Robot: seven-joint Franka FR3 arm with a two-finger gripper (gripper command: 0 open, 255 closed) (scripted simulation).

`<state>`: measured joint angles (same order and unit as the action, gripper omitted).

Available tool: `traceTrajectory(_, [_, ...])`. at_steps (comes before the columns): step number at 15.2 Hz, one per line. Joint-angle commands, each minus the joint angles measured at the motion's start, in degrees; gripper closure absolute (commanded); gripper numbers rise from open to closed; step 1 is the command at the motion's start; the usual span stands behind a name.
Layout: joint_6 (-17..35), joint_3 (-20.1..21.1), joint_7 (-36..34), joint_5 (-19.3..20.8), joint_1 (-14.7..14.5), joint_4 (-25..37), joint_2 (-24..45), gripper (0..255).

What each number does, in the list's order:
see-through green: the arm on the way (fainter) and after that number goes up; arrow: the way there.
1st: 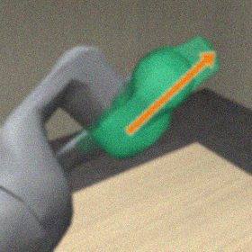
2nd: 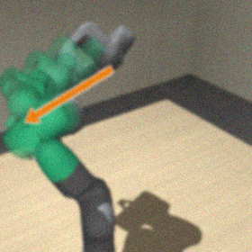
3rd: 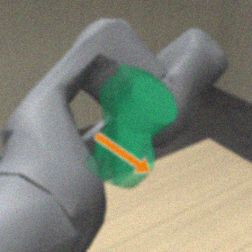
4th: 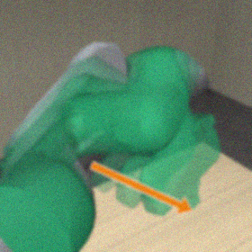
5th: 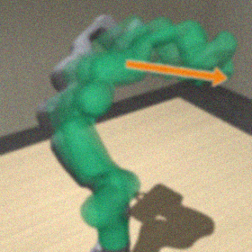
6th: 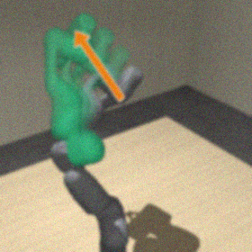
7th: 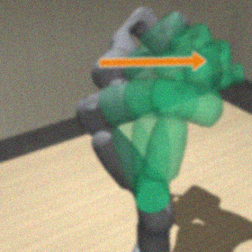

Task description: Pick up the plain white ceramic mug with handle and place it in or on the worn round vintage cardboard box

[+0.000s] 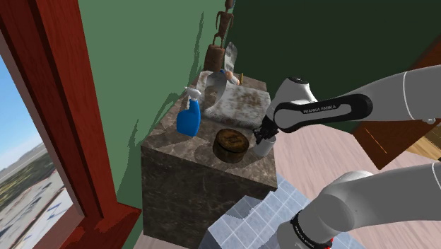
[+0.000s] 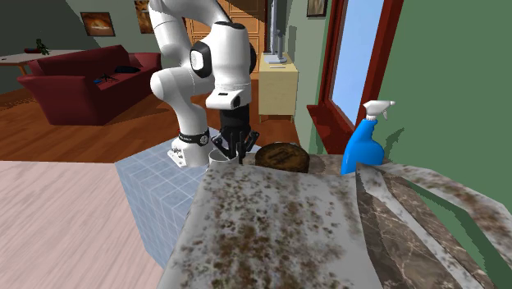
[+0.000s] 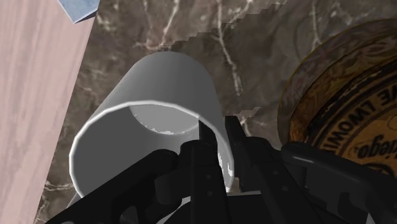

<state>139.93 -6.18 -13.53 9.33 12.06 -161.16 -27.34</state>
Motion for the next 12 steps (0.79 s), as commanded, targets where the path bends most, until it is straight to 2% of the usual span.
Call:
traceTrajectory(1, [-1.0, 0.0, 0.1, -0.1, 0.0, 0.4, -0.7, 255])
traceTrajectory(12, [-11.9, 0.4, 0.9, -1.1, -0.4, 5.4, -6.5, 255])
